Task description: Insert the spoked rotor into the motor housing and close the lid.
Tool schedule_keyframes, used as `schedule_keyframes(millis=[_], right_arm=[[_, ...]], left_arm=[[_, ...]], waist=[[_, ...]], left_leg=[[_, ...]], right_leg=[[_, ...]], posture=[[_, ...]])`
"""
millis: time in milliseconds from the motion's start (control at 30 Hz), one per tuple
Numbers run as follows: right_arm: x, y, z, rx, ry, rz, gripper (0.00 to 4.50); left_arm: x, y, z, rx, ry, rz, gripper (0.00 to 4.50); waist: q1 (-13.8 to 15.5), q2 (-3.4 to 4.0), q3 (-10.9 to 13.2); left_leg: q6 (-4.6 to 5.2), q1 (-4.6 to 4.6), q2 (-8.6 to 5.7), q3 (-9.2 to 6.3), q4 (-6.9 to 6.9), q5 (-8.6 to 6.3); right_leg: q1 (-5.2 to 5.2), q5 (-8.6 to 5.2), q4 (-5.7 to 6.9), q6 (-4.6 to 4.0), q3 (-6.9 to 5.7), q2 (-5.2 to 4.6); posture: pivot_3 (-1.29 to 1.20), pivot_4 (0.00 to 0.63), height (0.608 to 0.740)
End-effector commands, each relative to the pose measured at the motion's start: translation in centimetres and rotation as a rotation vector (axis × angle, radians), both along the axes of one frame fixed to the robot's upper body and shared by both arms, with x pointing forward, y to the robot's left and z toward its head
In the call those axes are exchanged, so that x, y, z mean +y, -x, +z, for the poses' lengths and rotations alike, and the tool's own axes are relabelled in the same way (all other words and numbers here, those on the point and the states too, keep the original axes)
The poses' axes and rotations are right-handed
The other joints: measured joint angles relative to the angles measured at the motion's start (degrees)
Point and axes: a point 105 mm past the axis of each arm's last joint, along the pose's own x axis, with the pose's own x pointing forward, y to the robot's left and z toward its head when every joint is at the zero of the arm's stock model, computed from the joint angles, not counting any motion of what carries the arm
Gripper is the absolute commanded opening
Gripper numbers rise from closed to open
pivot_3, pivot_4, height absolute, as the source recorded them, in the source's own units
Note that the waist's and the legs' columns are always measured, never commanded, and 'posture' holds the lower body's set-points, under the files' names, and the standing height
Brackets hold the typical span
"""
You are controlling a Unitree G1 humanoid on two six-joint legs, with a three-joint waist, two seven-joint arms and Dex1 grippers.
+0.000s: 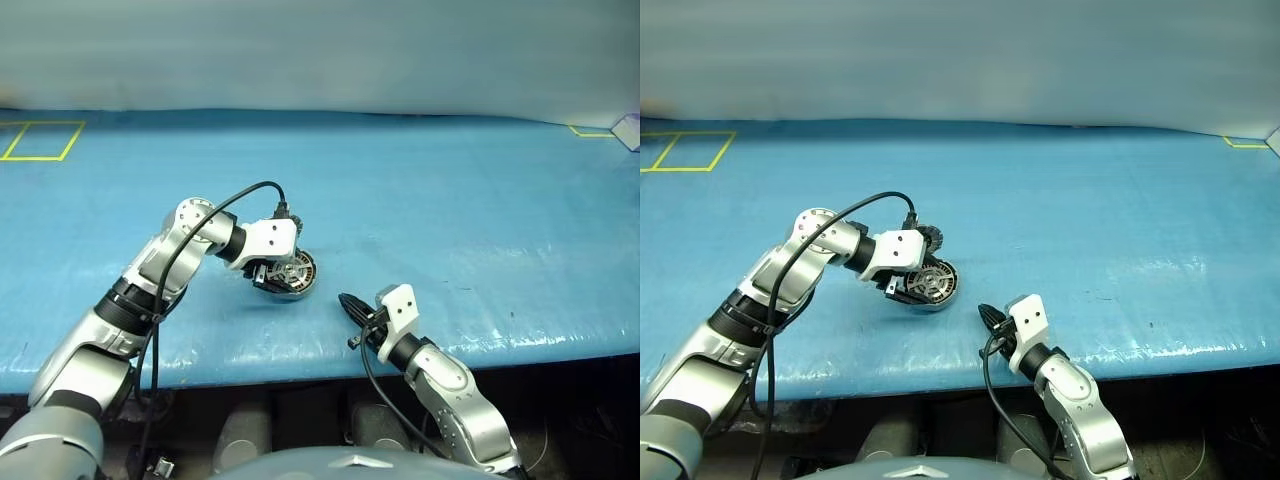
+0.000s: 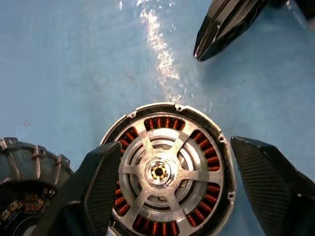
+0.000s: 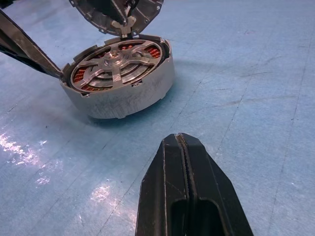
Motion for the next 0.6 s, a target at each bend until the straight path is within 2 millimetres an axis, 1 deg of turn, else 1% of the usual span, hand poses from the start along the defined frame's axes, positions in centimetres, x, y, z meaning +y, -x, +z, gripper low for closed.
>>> schedule_keyframes(millis=[33, 100, 233, 267, 300, 333, 400, 433, 467, 533, 567, 600], right_arm=[[0.0, -0.5, 1.9, -0.062, -0.014, -0.002, 0.0], [0.1, -0.6, 2.2, -0.069, -0.013, 0.005, 0.0], [0.4, -0.9, 3.1, -0.091, -0.012, 0.023, 0.0], [0.5, -0.9, 3.3, -0.095, -0.012, 0.028, 0.0], [0.6, -1.0, 3.4, -0.098, -0.011, 0.033, 0.0], [0.7, -1.0, 3.5, -0.099, -0.009, 0.04, 0.0], [0.9, -1.0, 3.5, -0.096, -0.007, 0.049, 0.0], [0.9, -1.0, 3.4, -0.093, -0.005, 0.054, 0.0], [1.0, -0.9, 3.3, -0.091, -0.001, 0.062, 0.0], [1.2, -0.9, 3.2, -0.087, 0.002, 0.072, 0.0], [1.3, -0.9, 3.2, -0.086, 0.002, 0.077, 0.0], [1.4, -1.0, 3.3, -0.087, 0.005, 0.085, 0.0]], left_arm=[[-0.6, 1.2, 1.9, 0.049, 0.145, 0.009, 2.24], [-0.7, 1.8, 2.3, 0.093, 0.192, 0.025, 1.58], [-0.5, 4.1, 3.7, 0.247, 0.324, -0.003, 0.23], [-0.5, 4.3, 5.1, 0.283, 0.428, 0.006, 0.05], [-0.4, 4.2, 6.6, 0.302, 0.531, 0.018, 0.05], [0.0, 3.5, 8.3, 0.292, 0.651, 0.064, 0.05], [0.9, 1.9, 10.5, 0.248, 0.81, 0.165, 0.05], [1.5, 0.7, 11.4, 0.209, 0.881, 0.236, 0.05], [2.3, -1.0, 12.1, 0.133, 0.939, 0.348, 0.05], [4.0, -4.1, 12.5, 0.051, 0.994, 0.554, 0.05], [4.6, -5.1, 12.2, 0.002, 0.97, 0.622, 0.05], [5.0, -6.1, 11.5, -0.067, 0.913, 0.678, 0.05]], waist=[[-0.09, 0.0, 0.0], [-0.14, 0.0, 0.0], [-0.29, 0.0, 0.0], [-0.27, 0.0, 0.0], [-0.28, 0.0, 0.01], [-0.19, 0.0, 0.0], [0.04, 0.0, 0.0], [0.1, -0.01, 0.0], [0.1, -0.01, 0.0], [0.22, -0.02, 0.0], [0.19, -0.02, -0.01], [0.13, -0.01, -0.01]], left_leg=[[0.0, 0.0, 0.01, -0.03, 0.0, 0.0], [0.0, 0.01, 0.02, -0.08, 0.01, 0.0], [0.0, 0.01, 0.03, -0.12, 0.02, 0.0], [0.0, 0.01, 0.03, -0.11, 0.02, 0.0], [0.0, 0.02, 0.04, -0.12, 0.02, 0.0], [0.0, 0.01, 0.04, -0.13, 0.02, 0.0], [0.0, 0.01, 0.06, -0.2, 0.05, 0.0], [0.0, 0.02, 0.06, -0.22, 0.07, 0.0], [-0.01, 0.05, 0.05, -0.24, 0.08, 0.01], [-0.01, 0.16, 0.0, -0.23, 0.08, 0.01], [-0.01, 0.23, -0.01, -0.23, 0.08, 0.02], [-0.02, 0.3, -0.03, -0.2, 0.07, 0.03]], right_leg=[[0.0, 0.01, 0.0, -0.01, 0.01, 0.0], [0.0, 0.02, 0.01, -0.03, 0.02, 0.0], [0.0, -0.02, 0.02, 0.02, 0.02, 0.0], [0.01, -0.01, 0.02, 0.02, 0.02, 0.0], [0.01, -0.01, 0.02, 0.01, 0.01, 0.0], [-0.01, -0.01, 0.02, 0.01, 0.01, 0.0], [0.02, -0.01, 0.02, 0.01, -0.04, 0.0], [0.04, -0.01, 0.03, 0.04, -0.05, 0.0], [0.07, -0.01, 0.03, 0.05, -0.06, 0.01], [0.21, 0.03, 0.03, 0.11, -0.04, 0.0], [0.27, 0.16, 0.02, 0.32, -0.03, 0.0], [0.34, 0.18, 0.0, 0.34, -0.01, 0.0]], posture=[[0.0, 0.15, 0.74], [0.0, 0.15, 0.74], [0.0, 0.15, 0.74], [0.0, 0.15, 0.74], [0.0, 0.15, 0.74], [0.0, 0.15, 0.74], [0.0, 0.15, 0.74], [0.0, 0.15, 0.74], [0.0, 0.15, 0.74], [0.0, 0.15, 0.74], [0.0, 0.15, 0.74], [0.0, 0.15, 0.74]])
